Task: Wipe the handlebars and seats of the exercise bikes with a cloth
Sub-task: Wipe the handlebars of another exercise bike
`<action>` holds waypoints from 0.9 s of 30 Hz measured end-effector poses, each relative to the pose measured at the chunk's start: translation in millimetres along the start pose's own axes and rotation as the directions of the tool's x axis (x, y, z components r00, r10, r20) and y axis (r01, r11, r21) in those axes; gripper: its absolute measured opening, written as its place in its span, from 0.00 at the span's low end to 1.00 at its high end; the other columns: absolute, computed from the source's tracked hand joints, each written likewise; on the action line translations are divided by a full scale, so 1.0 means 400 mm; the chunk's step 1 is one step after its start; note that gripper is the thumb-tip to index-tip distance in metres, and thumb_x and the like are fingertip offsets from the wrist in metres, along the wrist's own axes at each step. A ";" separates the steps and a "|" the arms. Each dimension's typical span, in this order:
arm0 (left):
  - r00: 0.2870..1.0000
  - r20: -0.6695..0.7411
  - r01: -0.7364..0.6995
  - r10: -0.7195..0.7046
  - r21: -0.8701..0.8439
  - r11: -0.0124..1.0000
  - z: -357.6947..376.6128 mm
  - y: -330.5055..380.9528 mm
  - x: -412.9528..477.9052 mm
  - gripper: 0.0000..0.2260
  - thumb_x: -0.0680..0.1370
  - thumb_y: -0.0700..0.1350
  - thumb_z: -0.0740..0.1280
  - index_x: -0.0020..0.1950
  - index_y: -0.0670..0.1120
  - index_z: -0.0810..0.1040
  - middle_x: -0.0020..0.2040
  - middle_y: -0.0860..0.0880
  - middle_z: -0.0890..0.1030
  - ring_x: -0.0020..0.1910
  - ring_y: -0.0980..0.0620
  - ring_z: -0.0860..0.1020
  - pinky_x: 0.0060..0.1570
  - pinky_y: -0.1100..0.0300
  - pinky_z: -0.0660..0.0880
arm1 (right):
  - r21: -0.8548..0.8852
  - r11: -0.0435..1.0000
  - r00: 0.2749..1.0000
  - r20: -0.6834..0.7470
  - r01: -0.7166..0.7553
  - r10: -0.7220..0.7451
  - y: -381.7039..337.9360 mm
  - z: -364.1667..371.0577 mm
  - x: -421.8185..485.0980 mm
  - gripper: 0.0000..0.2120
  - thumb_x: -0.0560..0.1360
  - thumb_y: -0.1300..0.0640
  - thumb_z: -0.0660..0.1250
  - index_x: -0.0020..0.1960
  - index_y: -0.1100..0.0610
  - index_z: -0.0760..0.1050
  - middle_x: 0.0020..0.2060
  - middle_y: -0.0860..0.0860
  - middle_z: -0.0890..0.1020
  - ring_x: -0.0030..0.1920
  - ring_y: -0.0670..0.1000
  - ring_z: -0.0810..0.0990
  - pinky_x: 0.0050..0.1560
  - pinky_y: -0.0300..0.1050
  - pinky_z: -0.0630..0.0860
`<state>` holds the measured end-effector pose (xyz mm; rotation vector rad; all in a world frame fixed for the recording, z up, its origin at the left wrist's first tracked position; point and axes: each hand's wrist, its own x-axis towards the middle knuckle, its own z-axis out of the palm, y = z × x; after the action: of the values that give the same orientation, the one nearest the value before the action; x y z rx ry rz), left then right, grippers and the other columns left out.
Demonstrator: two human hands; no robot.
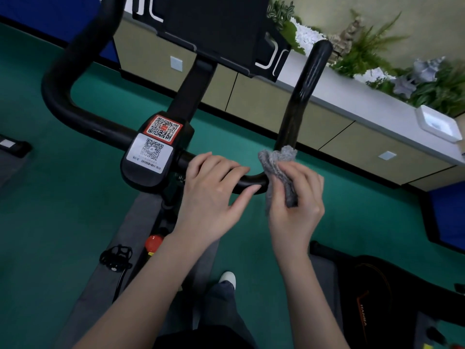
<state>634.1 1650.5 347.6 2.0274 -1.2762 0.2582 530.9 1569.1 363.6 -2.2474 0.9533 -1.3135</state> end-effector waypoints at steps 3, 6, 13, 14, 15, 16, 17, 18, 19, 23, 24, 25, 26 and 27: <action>1.000 -0.020 0.011 -0.011 0.021 1.000 0.007 0.004 0.001 0.15 0.78 0.54 0.64 0.50 0.44 0.83 0.46 0.50 0.82 0.50 0.47 0.79 0.64 0.52 0.64 | -0.010 1.000 0.999 0.023 0.024 -0.023 0.013 0.001 0.025 0.09 0.71 0.72 0.68 0.50 0.65 0.81 0.46 0.57 0.80 0.49 0.54 0.75 0.56 0.33 0.68; 0.999 -0.028 0.023 -0.021 0.064 0.998 0.013 0.006 0.001 0.17 0.79 0.55 0.62 0.50 0.44 0.83 0.46 0.50 0.82 0.50 0.47 0.79 0.66 0.50 0.64 | -0.008 1.000 1.000 0.027 0.015 -0.015 0.022 0.009 0.055 0.09 0.71 0.72 0.68 0.50 0.64 0.81 0.46 0.56 0.81 0.49 0.55 0.76 0.56 0.33 0.69; 0.997 -0.071 0.029 -0.021 0.104 0.994 0.025 0.005 -0.002 0.17 0.79 0.55 0.61 0.48 0.44 0.83 0.45 0.50 0.82 0.50 0.47 0.79 0.68 0.49 0.62 | 0.010 0.990 0.985 0.108 0.138 -0.138 0.032 -0.012 0.036 0.08 0.73 0.71 0.67 0.49 0.65 0.81 0.44 0.55 0.81 0.48 0.53 0.74 0.57 0.34 0.67; 0.997 -0.075 0.030 -0.022 0.109 0.994 0.026 0.006 -0.003 0.17 0.79 0.55 0.61 0.48 0.44 0.82 0.45 0.50 0.82 0.50 0.47 0.79 0.68 0.49 0.61 | 0.001 0.992 0.987 0.098 0.129 -0.128 0.037 -0.012 0.049 0.08 0.72 0.71 0.67 0.49 0.65 0.81 0.44 0.54 0.81 0.48 0.54 0.75 0.56 0.33 0.68; 0.997 -0.078 0.033 -0.024 0.117 0.993 0.027 0.008 -0.003 0.17 0.80 0.56 0.61 0.48 0.44 0.82 0.45 0.50 0.82 0.51 0.47 0.79 0.69 0.49 0.60 | -0.005 0.993 0.990 0.086 0.115 -0.114 0.042 -0.011 0.063 0.08 0.72 0.72 0.67 0.49 0.65 0.81 0.44 0.53 0.80 0.48 0.54 0.75 0.56 0.33 0.68; 0.996 -0.079 0.038 -0.028 0.126 0.991 0.028 0.010 -0.002 0.18 0.80 0.56 0.60 0.48 0.44 0.83 0.46 0.50 0.82 0.52 0.47 0.79 0.70 0.48 0.60 | -0.006 0.995 0.992 0.079 0.103 -0.102 0.046 -0.011 0.076 0.08 0.72 0.72 0.67 0.49 0.65 0.81 0.45 0.52 0.79 0.48 0.54 0.76 0.55 0.33 0.68; 0.996 -0.080 0.043 -0.032 0.136 0.990 0.029 0.012 0.000 0.19 0.80 0.56 0.59 0.48 0.44 0.83 0.46 0.50 0.82 0.52 0.47 0.79 0.70 0.48 0.59 | -0.002 0.995 0.992 0.079 0.098 -0.097 0.049 -0.010 0.084 0.08 0.72 0.72 0.67 0.49 0.65 0.81 0.45 0.50 0.78 0.48 0.55 0.76 0.55 0.33 0.69; 0.996 -0.083 0.048 -0.036 0.146 0.988 0.030 0.014 0.002 0.20 0.80 0.57 0.59 0.48 0.44 0.83 0.46 0.50 0.82 0.53 0.47 0.79 0.70 0.47 0.58 | 0.004 0.995 0.991 0.085 0.100 -0.100 0.050 -0.009 0.087 0.08 0.72 0.72 0.67 0.49 0.65 0.81 0.45 0.50 0.78 0.48 0.55 0.76 0.55 0.33 0.69; 0.995 -0.087 0.053 -0.040 0.153 0.987 0.031 0.015 0.005 0.20 0.80 0.57 0.58 0.48 0.44 0.83 0.46 0.50 0.83 0.54 0.47 0.79 0.71 0.47 0.58 | 0.010 0.994 0.990 0.094 0.108 -0.108 0.050 -0.010 0.084 0.08 0.72 0.72 0.67 0.49 0.65 0.81 0.45 0.50 0.78 0.48 0.55 0.76 0.55 0.33 0.68; 0.994 -0.097 0.062 -0.045 0.175 0.983 0.036 0.017 0.010 0.21 0.80 0.58 0.58 0.47 0.44 0.83 0.45 0.50 0.83 0.53 0.47 0.79 0.70 0.46 0.59 | 0.042 0.982 0.969 0.160 0.186 -0.190 0.057 -0.016 0.059 0.08 0.73 0.71 0.67 0.50 0.64 0.81 0.45 0.54 0.81 0.49 0.53 0.74 0.57 0.36 0.68; 0.994 -0.098 0.060 -0.043 0.177 0.982 0.037 0.017 0.009 0.20 0.80 0.57 0.58 0.47 0.44 0.83 0.45 0.51 0.83 0.53 0.47 0.79 0.70 0.46 0.60 | 0.043 0.978 0.964 0.169 0.203 -0.207 0.062 -0.018 0.062 0.07 0.73 0.70 0.67 0.50 0.64 0.81 0.45 0.55 0.81 0.49 0.53 0.74 0.57 0.37 0.68; 0.994 -0.100 0.057 -0.040 0.176 0.983 0.037 0.017 0.008 0.20 0.80 0.57 0.59 0.47 0.45 0.83 0.45 0.51 0.83 0.53 0.47 0.79 0.70 0.46 0.60 | 0.039 0.978 0.963 0.168 0.206 -0.210 0.070 -0.018 0.072 0.07 0.73 0.70 0.67 0.49 0.65 0.81 0.45 0.55 0.81 0.48 0.54 0.74 0.56 0.37 0.68; 0.994 -0.101 0.054 -0.036 0.176 0.983 0.036 0.017 0.007 0.19 0.80 0.57 0.60 0.47 0.45 0.83 0.45 0.51 0.83 0.52 0.46 0.79 0.69 0.46 0.60 | 0.031 0.980 0.967 0.158 0.195 -0.198 0.076 -0.017 0.086 0.07 0.73 0.71 0.67 0.49 0.65 0.81 0.45 0.56 0.81 0.48 0.54 0.75 0.56 0.36 0.69; 0.994 -0.101 0.051 -0.033 0.179 0.983 0.035 0.017 0.007 0.19 0.80 0.57 0.60 0.46 0.45 0.83 0.44 0.51 0.82 0.51 0.46 0.79 0.69 0.46 0.60 | 0.025 0.984 0.974 0.145 0.175 -0.177 0.082 -0.014 0.102 0.07 0.73 0.71 0.67 0.49 0.65 0.81 0.45 0.56 0.81 0.48 0.55 0.75 0.55 0.36 0.69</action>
<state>626.7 1637.6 342.1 2.1633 -1.1849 0.4625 527.8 1517.3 371.5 -2.4273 0.7073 -1.1999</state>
